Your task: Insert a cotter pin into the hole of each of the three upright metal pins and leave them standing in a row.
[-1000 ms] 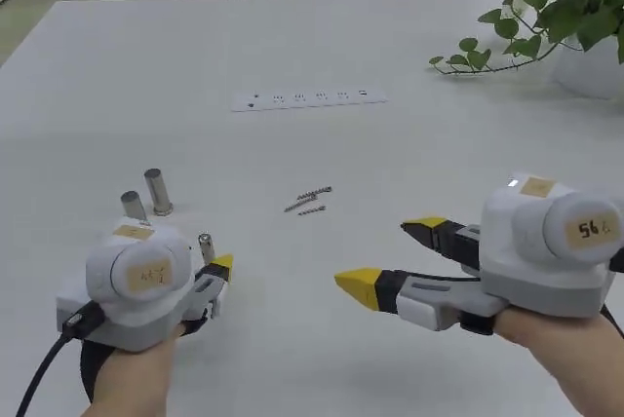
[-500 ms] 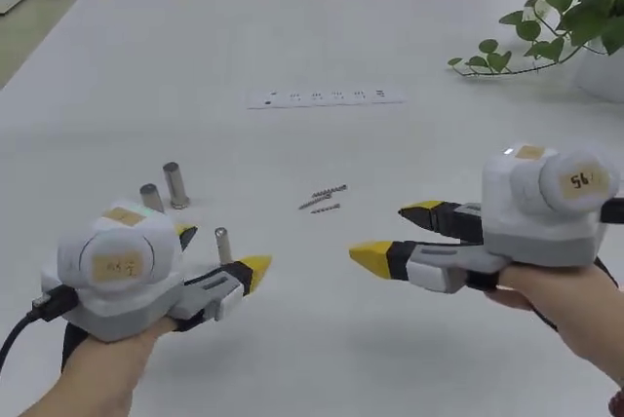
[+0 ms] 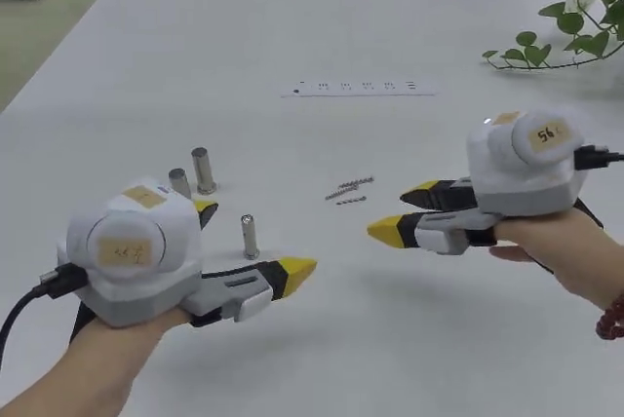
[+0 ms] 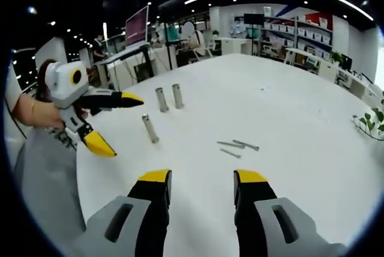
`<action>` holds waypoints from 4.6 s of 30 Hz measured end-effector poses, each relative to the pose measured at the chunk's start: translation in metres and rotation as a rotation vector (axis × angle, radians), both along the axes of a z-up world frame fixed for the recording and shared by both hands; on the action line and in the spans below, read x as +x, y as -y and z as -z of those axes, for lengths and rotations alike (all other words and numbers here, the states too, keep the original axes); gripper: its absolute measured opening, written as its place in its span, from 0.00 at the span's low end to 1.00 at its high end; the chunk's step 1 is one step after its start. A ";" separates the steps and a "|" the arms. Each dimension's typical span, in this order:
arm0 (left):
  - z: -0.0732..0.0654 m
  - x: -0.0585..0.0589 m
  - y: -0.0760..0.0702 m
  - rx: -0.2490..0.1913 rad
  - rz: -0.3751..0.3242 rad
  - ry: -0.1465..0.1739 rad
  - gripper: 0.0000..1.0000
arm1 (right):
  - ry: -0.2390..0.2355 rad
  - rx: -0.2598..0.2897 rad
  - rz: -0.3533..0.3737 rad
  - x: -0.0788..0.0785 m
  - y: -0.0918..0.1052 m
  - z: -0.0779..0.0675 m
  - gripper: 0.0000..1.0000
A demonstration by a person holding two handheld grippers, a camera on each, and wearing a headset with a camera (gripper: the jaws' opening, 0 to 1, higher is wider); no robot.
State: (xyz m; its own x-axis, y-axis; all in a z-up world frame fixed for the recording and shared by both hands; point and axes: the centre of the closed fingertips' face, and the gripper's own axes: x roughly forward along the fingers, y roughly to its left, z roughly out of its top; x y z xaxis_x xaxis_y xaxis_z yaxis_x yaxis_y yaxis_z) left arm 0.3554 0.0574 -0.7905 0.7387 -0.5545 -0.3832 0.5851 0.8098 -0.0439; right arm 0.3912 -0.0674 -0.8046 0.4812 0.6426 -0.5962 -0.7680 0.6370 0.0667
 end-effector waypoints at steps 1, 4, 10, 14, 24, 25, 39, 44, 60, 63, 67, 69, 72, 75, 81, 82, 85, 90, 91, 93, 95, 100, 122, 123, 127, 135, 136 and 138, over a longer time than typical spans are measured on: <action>-0.001 0.000 -0.001 -0.006 0.001 -0.002 0.82 | -0.004 -0.007 -0.007 0.003 0.000 0.002 0.42; -0.003 -0.001 -0.003 -0.016 0.003 0.006 0.85 | -0.019 -0.027 -0.034 0.008 -0.002 0.008 0.37; -0.008 0.000 -0.010 -0.021 -0.001 0.020 0.90 | -0.029 -0.061 -0.081 0.020 -0.007 0.018 0.29; -0.012 -0.002 -0.011 -0.049 -0.002 0.023 0.93 | -0.010 -0.148 -0.118 0.031 -0.004 0.027 0.25; -0.013 -0.006 -0.015 -0.036 0.002 0.045 0.94 | -0.009 -0.228 -0.182 0.051 -0.009 0.041 0.24; -0.013 -0.006 -0.015 -0.037 0.005 0.045 0.94 | -0.013 -0.231 -0.182 0.052 -0.009 0.042 0.24; -0.014 -0.007 -0.020 -0.078 -0.021 0.040 0.86 | -0.051 -0.311 -0.276 0.065 -0.010 0.057 0.22; -0.013 -0.012 -0.015 -0.069 -0.006 0.040 0.85 | -0.062 -0.331 -0.339 0.065 -0.015 0.057 0.21; -0.009 -0.018 -0.013 -0.033 0.022 0.038 0.83 | -0.064 -0.415 -0.471 0.062 -0.016 0.059 0.10; -0.009 -0.018 -0.015 -0.034 0.013 0.035 0.83 | -0.064 -0.425 -0.485 0.062 -0.015 0.059 0.09; -0.010 -0.017 -0.017 -0.036 0.004 0.035 0.83 | -0.063 -0.449 -0.519 0.061 -0.015 0.060 0.08; -0.010 -0.018 -0.017 -0.034 0.002 0.031 0.83 | -0.057 -0.485 -0.538 0.061 -0.014 0.061 0.05; -0.009 -0.019 -0.016 -0.031 0.009 0.030 0.83 | -0.028 -0.549 -0.572 0.062 -0.015 0.061 0.05; -0.008 -0.020 -0.015 -0.030 0.012 0.026 0.85 | -0.026 -0.571 -0.570 0.067 -0.014 0.063 0.04; -0.009 -0.020 -0.016 -0.026 0.012 0.029 0.85 | -0.016 -0.561 -0.569 0.066 -0.013 0.063 0.02; -0.009 -0.020 -0.017 -0.023 0.011 0.030 0.85 | -0.011 -0.556 -0.564 0.069 -0.013 0.064 0.02; -0.009 -0.021 -0.018 -0.020 0.009 0.026 0.84 | -0.007 -0.546 -0.548 0.068 -0.013 0.063 0.02; -0.012 -0.022 -0.018 -0.022 0.015 0.024 0.81 | 0.044 -0.564 -0.566 0.060 -0.012 0.060 0.01; -0.013 -0.022 -0.018 -0.026 0.014 0.023 0.81 | 0.049 -0.564 -0.569 0.059 -0.012 0.059 0.01; -0.014 -0.022 -0.018 -0.031 0.010 0.020 0.80 | 0.060 -0.557 -0.572 0.054 -0.012 0.056 0.01; -0.014 -0.022 -0.019 -0.037 0.006 0.011 0.78 | 0.084 -0.569 -0.582 0.051 -0.012 0.052 0.01; -0.015 -0.024 -0.017 -0.061 0.011 -0.009 0.72 | 0.141 -0.566 -0.602 0.039 -0.017 0.042 0.01; -0.021 -0.031 -0.009 -0.187 -0.008 -0.090 0.43 | 0.351 -0.494 -0.745 -0.018 -0.069 -0.007 0.01; -0.021 -0.031 -0.009 -0.193 -0.006 -0.095 0.42 | 0.355 -0.492 -0.750 -0.020 -0.071 -0.008 0.01; -0.021 -0.031 -0.005 -0.229 -0.006 -0.121 0.37 | 0.382 -0.472 -0.779 -0.031 -0.079 -0.013 0.01; -0.019 -0.033 0.002 -0.320 -0.007 -0.188 0.28 | 0.432 -0.465 -0.842 -0.048 -0.089 -0.018 0.01; -0.019 -0.033 0.002 -0.325 -0.007 -0.191 0.27 | 0.436 -0.466 -0.847 -0.050 -0.089 -0.019 0.01; -0.017 -0.033 0.002 -0.328 -0.007 -0.198 0.24 | 0.444 -0.462 -0.853 -0.053 -0.091 -0.020 0.01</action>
